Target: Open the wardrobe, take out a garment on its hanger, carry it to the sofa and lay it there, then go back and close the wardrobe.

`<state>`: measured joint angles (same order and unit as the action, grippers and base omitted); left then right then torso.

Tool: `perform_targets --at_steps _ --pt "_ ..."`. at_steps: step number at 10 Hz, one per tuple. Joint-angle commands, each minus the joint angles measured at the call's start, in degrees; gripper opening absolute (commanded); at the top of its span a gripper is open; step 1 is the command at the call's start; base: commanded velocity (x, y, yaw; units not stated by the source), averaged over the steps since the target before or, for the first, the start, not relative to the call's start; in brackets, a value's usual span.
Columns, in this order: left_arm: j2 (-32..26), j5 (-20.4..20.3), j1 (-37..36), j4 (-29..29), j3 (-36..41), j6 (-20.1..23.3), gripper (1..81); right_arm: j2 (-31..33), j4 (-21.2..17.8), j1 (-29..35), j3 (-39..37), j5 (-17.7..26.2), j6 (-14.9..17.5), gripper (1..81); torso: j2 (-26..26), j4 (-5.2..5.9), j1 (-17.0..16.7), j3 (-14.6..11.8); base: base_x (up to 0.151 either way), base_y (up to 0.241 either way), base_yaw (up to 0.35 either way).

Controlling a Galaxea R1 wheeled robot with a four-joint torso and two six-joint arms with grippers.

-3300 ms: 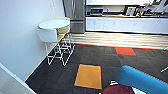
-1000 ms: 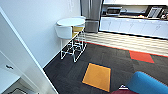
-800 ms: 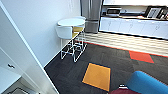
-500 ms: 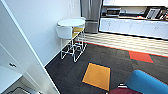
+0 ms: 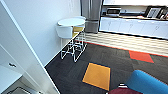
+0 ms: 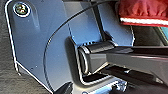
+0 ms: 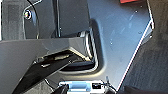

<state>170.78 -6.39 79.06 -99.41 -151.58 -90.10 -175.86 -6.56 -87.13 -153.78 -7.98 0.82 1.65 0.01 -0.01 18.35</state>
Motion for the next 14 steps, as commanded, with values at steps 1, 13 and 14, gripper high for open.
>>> perform_targets --at_steps 1,13,14 --pt "-0.3 1.8 -1.0 -0.2 0.1 0.1 81.1 -0.6 0.1 0.1 0.2 3.9 0.0 81.1 0.0 0.0 0.0 0.0 0.0 0.0 0.0" --pt "0.7 2.0 -1.0 -0.4 -0.7 0.1 81.1 -0.5 0.1 0.2 0.0 3.9 0.0 81.1 0.0 0.0 0.0 0.0 0.0 0.0 0.221" --pt "0.9 2.0 -1.0 -0.4 -0.9 0.1 81.1 -0.5 0.1 0.2 0.0 3.9 0.1 81.1 0.0 0.0 0.0 0.0 0.0 0.0 0.33"
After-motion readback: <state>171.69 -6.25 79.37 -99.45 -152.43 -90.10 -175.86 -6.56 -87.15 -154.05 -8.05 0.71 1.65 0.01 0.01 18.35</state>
